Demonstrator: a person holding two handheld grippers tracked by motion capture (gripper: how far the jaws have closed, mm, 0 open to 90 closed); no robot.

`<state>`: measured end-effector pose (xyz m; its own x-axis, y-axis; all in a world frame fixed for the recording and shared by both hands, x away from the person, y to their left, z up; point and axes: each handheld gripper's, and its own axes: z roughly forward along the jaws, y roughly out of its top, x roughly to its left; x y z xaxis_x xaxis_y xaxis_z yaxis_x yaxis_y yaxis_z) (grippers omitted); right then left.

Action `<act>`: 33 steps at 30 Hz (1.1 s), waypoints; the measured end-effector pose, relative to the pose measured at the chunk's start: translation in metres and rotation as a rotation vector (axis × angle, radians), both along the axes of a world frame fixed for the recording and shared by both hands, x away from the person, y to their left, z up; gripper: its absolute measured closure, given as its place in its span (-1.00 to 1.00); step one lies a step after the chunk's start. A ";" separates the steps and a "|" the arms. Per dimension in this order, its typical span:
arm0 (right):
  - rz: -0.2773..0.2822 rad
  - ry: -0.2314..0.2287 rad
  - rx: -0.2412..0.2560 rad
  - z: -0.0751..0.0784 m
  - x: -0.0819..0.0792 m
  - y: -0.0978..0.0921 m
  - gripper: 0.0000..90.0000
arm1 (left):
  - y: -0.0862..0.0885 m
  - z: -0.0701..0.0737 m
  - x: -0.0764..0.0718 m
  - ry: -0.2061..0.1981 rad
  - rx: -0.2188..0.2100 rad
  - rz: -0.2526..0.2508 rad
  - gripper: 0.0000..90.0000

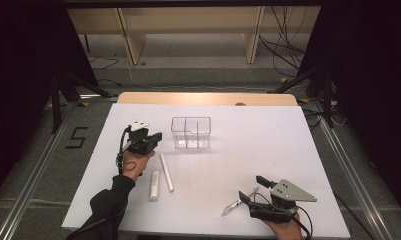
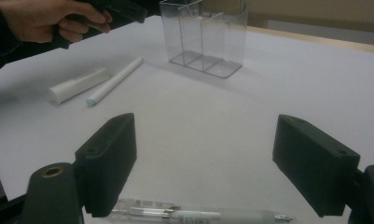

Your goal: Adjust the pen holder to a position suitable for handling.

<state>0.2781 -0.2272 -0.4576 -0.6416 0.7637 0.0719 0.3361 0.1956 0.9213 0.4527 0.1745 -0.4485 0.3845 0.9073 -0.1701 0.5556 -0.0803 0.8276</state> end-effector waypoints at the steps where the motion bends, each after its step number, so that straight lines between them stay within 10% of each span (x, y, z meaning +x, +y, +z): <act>1: 0.000 0.000 0.000 0.000 0.000 0.000 -0.50 | -0.001 -0.001 0.002 0.003 0.002 0.002 0.98; 33: 0.007 -0.001 0.003 0.000 0.000 0.000 -0.50 | -0.020 -0.006 0.035 0.043 -0.026 0.014 0.98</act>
